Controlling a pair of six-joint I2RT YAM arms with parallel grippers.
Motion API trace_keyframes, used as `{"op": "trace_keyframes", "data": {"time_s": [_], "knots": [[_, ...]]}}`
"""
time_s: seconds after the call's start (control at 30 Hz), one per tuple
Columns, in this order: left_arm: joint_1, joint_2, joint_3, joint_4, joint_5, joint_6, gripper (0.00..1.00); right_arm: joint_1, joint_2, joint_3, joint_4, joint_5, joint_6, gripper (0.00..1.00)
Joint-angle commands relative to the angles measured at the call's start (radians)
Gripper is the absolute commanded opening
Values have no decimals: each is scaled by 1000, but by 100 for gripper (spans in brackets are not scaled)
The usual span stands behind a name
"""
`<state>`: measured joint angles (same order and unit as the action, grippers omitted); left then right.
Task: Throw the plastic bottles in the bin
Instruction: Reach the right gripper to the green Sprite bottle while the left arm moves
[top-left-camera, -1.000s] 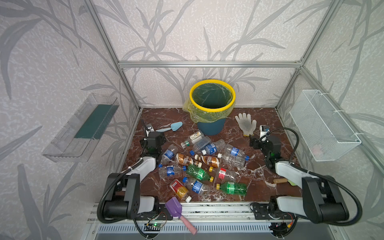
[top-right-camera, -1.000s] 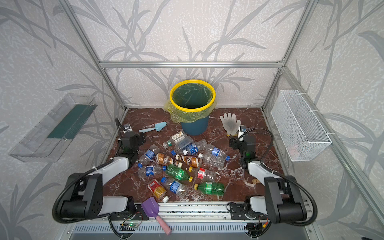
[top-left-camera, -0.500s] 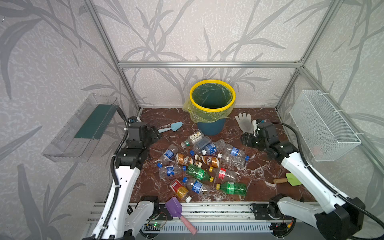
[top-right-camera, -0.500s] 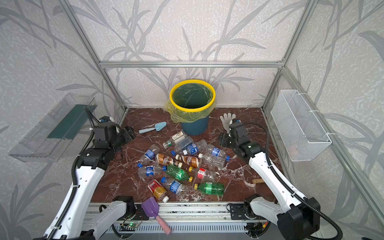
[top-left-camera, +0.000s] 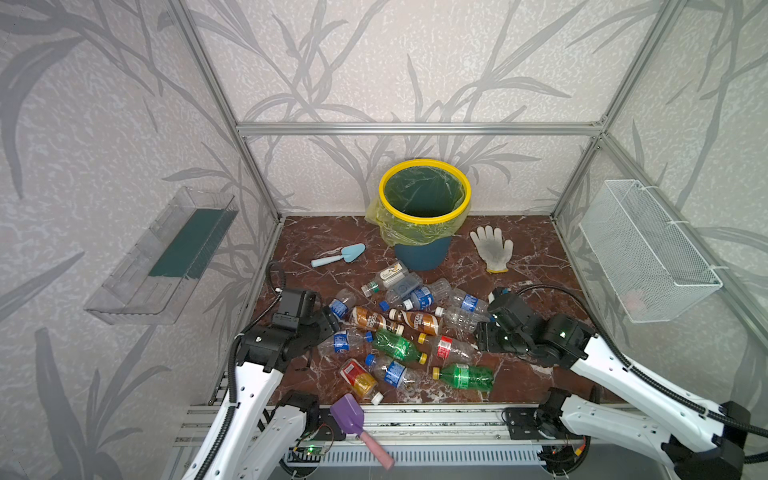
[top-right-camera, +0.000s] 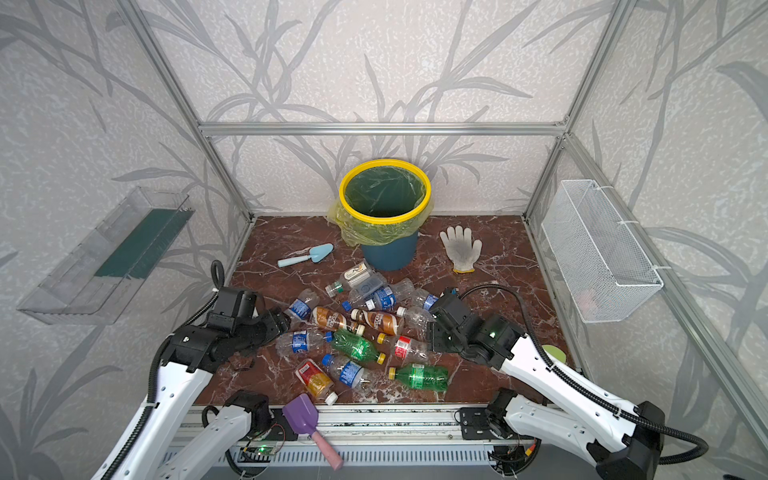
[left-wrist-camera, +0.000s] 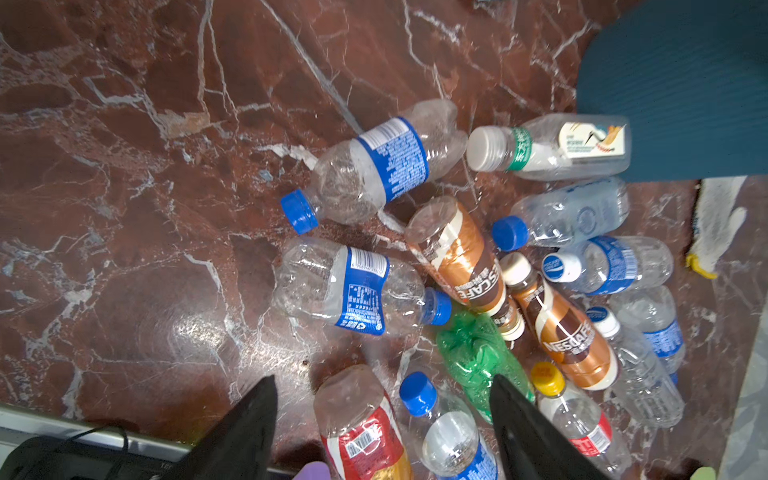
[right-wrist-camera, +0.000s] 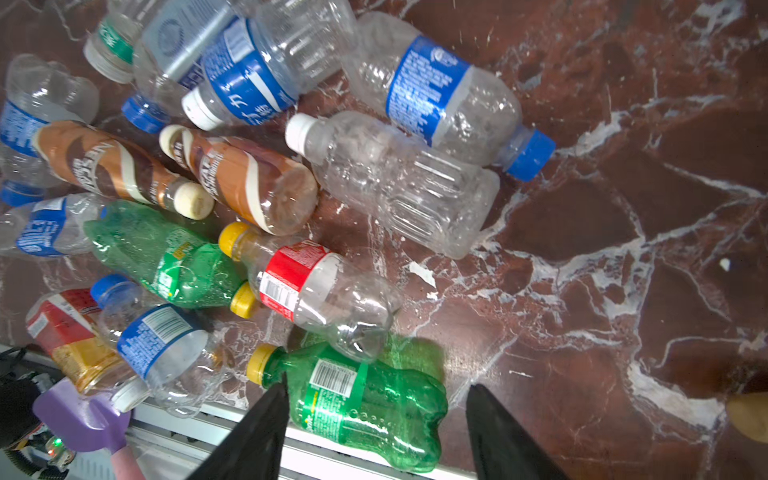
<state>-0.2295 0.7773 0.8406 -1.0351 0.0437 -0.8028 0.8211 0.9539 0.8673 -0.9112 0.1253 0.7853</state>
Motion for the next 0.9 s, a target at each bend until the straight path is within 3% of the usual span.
{"op": "trace_keyframes", "data": {"time_s": [0.0,0.1,0.23,0.47,0.63,0.87], "knots": [[-42,26,-44,9,-32,-104,82,11,-4,-1,-12,-4,-5,69],[-65,32,-72,47,-25,-135,82,28,-14,-9,-6,-64,-57,68],[-67,44,-90,79,-14,-131,82,127,-8,-38,15,-111,-119,68],[-67,61,-79,80,-5,-102,82,313,90,-50,18,-78,-180,77],[-67,61,-87,86,3,-101,83,350,153,-53,30,-61,-233,90],[-67,61,-86,94,15,-96,83,355,235,-28,32,-41,-306,92]]}}
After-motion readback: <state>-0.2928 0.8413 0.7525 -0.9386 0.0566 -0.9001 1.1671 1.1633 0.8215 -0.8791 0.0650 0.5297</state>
